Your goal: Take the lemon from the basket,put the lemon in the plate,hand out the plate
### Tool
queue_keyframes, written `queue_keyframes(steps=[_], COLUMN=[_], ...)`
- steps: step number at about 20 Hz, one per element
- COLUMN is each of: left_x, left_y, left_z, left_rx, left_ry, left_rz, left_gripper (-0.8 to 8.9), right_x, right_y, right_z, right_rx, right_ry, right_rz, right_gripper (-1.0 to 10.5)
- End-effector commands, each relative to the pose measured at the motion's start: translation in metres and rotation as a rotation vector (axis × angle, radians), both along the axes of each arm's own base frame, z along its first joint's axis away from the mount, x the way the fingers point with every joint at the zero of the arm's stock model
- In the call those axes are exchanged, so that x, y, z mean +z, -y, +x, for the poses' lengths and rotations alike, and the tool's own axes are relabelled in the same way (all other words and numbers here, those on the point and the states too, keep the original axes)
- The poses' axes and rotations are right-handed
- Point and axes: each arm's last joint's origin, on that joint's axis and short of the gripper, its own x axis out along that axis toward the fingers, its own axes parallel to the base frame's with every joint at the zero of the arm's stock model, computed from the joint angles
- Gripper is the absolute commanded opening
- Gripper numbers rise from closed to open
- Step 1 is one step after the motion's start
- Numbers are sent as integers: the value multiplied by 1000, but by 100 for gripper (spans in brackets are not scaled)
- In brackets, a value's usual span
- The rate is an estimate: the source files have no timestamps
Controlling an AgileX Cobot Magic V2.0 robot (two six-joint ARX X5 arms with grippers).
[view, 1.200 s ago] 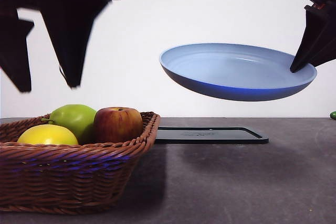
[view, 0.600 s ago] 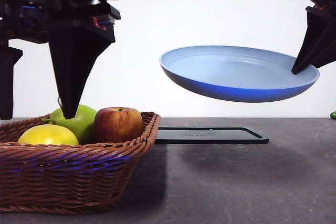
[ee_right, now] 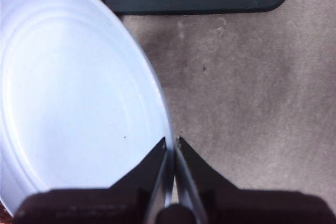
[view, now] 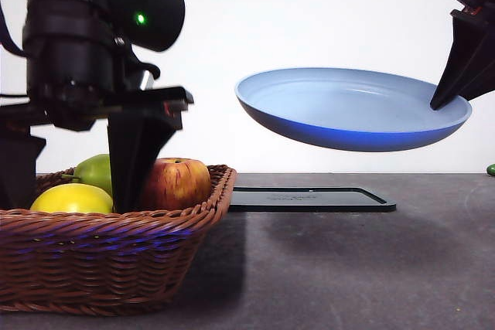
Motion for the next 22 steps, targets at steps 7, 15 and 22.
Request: queue_keyframes(steps=[7, 15, 22], left_x=[2, 153, 148], left_y=[7, 34, 99], left_z=[9, -5, -9], left_rx=[-95, -315, -547], left_ry=[23, 346, 541], left_rz=[8, -273, -431], left_gripper=[127, 127, 127], right_x=[7, -5, 4], right_y=[-1, -2, -17], right_z=[4, 15, 15], right_rx=[10, -64, -11], right_ry=[40, -18, -28], right_rz=[5, -5, -5], right_gripper=[5, 5, 5])
